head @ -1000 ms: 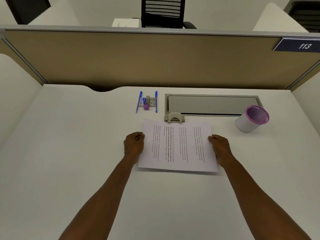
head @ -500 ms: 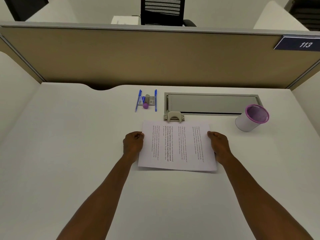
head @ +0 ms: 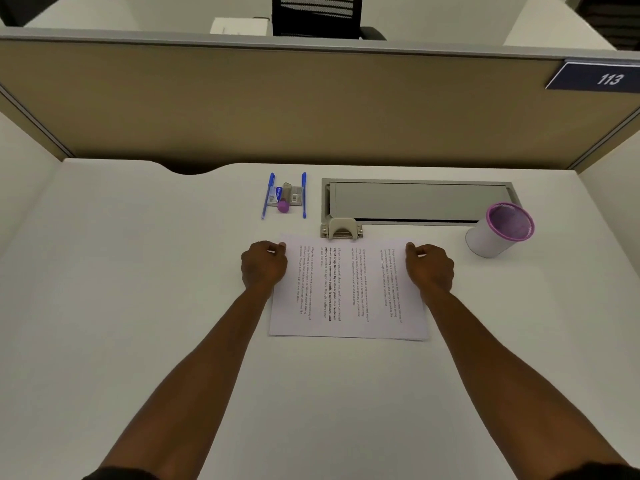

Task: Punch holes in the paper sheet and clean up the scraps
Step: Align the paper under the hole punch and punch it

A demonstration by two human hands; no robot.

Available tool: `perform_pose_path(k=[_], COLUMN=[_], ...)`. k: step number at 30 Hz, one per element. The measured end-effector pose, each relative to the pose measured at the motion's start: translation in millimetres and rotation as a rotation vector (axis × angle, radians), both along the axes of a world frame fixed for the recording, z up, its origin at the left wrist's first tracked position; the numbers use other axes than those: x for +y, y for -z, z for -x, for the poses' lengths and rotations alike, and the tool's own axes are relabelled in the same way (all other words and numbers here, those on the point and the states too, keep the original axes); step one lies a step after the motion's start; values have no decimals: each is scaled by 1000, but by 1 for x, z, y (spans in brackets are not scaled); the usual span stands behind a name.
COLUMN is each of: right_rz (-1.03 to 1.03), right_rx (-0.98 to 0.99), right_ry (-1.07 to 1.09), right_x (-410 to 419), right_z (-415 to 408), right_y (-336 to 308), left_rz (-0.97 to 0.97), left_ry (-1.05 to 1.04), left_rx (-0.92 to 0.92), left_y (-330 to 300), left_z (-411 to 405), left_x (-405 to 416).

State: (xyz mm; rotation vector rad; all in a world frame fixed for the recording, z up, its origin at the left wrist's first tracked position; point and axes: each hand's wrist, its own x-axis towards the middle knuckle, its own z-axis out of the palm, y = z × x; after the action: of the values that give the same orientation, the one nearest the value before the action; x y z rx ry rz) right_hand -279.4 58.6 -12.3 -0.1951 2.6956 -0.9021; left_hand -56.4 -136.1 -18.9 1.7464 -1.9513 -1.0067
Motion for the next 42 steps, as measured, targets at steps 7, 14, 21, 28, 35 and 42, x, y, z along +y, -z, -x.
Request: perform_pose_path(k=[7,14,21,28,35,42], right_rz=[8,189,218,214,264,262], right_rx=[-8,-68,-146,-255,-253,-217], right_ry=[53,9,-11,-17,-56,-218], right_x=[-9,-21,-23,-25,-26,-24], right_z=[8,13,27,37,34,32], right_y=[3,4,11,11,2,2], left_rz=[-32,-81,-114,-130,-123,-20], left_ry=[-31,-24,-45,-75,-83,3], left_rx=[-57,-83,-61,-30,13,67], left_y=[-3,-7,-1,3,2,4], left_z=[14,28,30,30,32,36], left_x=[-12,-17,-23,-27,-23,-17])
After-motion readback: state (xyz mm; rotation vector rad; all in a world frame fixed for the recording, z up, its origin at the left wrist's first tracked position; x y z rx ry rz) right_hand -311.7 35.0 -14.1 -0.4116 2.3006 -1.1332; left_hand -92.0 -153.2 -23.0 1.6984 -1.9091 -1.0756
